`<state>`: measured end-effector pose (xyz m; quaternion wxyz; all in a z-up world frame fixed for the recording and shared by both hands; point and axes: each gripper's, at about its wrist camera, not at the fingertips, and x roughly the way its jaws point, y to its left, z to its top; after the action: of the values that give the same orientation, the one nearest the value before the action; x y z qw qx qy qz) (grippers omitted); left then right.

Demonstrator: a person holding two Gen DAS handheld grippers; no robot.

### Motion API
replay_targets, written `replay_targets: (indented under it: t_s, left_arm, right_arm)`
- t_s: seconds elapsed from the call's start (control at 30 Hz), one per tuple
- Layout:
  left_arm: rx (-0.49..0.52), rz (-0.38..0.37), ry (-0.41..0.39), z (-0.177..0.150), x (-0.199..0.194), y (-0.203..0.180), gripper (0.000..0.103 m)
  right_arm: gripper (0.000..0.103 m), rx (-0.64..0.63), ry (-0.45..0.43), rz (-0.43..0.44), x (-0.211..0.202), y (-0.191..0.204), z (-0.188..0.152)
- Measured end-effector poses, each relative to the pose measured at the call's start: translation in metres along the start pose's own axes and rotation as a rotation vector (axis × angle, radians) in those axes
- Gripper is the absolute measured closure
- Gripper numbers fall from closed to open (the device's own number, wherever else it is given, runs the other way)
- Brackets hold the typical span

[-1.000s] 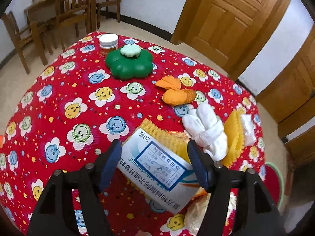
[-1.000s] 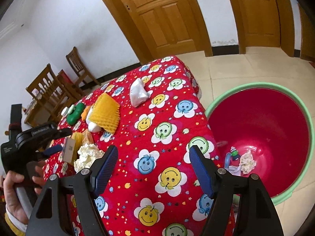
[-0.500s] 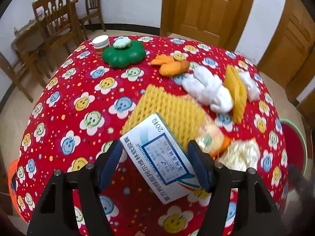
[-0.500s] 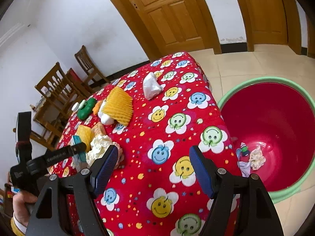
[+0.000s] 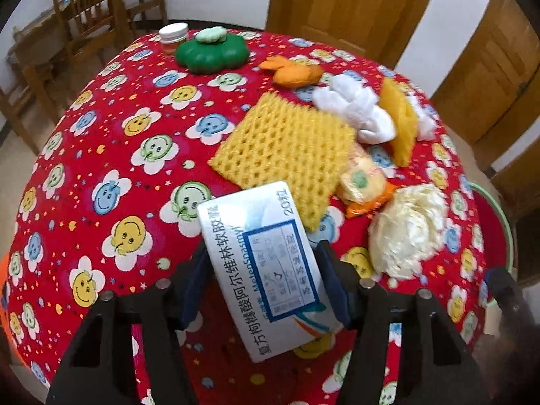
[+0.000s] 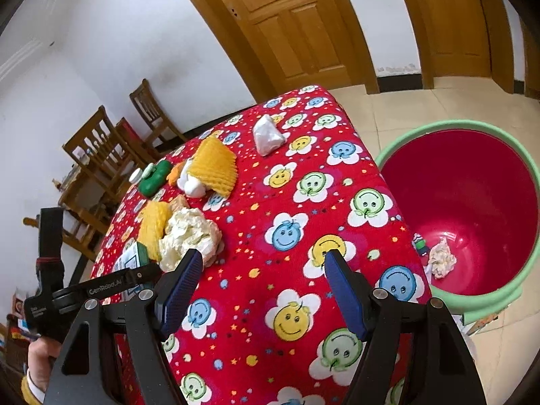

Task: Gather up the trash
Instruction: 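Grasp the white medicine box with the left tool, then grasp the large crumpled tissue with the right tool while the left tool holds the box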

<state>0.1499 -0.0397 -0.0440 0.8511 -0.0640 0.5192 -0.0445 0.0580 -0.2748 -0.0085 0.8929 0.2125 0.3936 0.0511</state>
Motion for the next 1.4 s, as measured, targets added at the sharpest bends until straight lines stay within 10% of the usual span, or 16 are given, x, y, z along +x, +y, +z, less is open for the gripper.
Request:
replay_targets:
  t_s: [0.67,1.4]
  left_arm:
    - [0.189,-0.066,-0.242,0.046,-0.04,0.048,0.042]
    - [0.209,-0.253,-0.218,0.047,-0.014,0.064,0.042]
  right_arm:
    - [0.022,-0.099,0.018,-0.048,0.041,0.072,0.0]
    - [0.031,-0.097,0.054,-0.225,0.087,0.092,-0.015]
